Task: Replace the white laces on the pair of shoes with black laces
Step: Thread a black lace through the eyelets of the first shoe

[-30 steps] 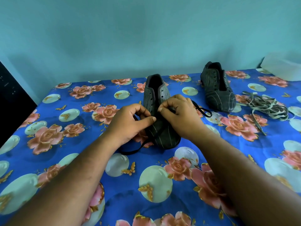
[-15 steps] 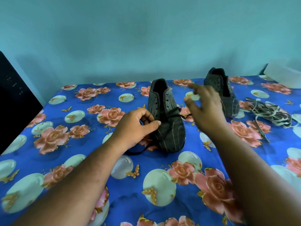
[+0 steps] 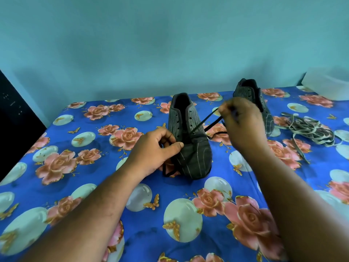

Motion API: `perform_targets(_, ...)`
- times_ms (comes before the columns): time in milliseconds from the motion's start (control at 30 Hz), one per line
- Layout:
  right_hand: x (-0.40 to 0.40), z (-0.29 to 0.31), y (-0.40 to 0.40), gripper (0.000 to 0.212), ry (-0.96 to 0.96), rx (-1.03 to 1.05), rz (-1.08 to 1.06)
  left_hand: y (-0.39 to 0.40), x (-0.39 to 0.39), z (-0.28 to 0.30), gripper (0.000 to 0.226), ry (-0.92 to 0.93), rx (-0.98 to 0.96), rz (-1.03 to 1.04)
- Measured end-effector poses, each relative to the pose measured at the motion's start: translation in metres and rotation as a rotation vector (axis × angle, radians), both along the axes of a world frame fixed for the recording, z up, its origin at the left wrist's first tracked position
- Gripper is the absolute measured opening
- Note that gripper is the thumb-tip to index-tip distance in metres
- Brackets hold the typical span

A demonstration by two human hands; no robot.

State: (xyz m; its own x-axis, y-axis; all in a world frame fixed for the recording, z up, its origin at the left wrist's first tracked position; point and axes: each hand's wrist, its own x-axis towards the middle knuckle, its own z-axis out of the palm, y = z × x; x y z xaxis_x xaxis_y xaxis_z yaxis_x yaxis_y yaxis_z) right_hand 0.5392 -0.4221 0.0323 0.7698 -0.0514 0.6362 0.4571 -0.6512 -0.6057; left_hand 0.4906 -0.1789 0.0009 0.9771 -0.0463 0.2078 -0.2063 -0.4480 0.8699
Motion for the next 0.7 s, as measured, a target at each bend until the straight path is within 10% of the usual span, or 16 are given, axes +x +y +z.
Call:
perform_targets(200,0.015,0.002,-0.041,0.026,0.052,0.051,-0.358,-0.001,-0.001,0.000,0.020,-0.010,0.007,0.009)
perform_targets(467,-0.010,-0.014,0.018,0.039,0.140,-0.547,0.166,-0.001,-0.002,0.001,0.019,-0.050,0.101,0.006)
perform_targets(700,-0.005,-0.011,0.013,0.006,0.056,-0.282,0.153,-0.004,-0.002,-0.001,0.020,-0.096,0.178,0.003)
